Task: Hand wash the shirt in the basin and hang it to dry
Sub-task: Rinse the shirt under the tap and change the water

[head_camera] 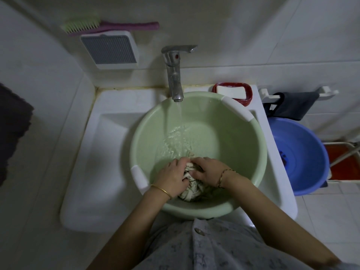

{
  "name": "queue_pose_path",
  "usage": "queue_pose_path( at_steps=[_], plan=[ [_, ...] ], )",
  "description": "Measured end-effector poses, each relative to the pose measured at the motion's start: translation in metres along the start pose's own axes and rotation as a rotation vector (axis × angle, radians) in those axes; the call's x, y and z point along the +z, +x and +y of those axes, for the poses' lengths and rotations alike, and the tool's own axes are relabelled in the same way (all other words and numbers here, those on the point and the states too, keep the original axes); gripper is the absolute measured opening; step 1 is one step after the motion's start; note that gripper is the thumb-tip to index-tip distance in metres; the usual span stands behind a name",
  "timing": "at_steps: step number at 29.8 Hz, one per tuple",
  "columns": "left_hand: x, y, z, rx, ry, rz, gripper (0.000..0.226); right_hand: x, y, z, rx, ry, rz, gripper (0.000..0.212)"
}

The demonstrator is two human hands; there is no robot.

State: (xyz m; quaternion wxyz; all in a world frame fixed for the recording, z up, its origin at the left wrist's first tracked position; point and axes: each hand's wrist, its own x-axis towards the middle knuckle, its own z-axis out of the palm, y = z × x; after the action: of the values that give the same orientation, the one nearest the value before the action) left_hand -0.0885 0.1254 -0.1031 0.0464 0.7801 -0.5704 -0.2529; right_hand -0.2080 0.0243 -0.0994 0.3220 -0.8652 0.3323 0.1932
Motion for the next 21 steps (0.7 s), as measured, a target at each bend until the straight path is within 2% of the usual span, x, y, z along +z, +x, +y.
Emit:
queue_pose_path(
  at_steps=[21],
  plan=[
    [0.0027,0.0016,-0.0016,-0.012,-0.024,-0.019,0.057,-0.0011,-0.0006,-0.0002,0.004,0.008,-0.005,0.051]
  ],
)
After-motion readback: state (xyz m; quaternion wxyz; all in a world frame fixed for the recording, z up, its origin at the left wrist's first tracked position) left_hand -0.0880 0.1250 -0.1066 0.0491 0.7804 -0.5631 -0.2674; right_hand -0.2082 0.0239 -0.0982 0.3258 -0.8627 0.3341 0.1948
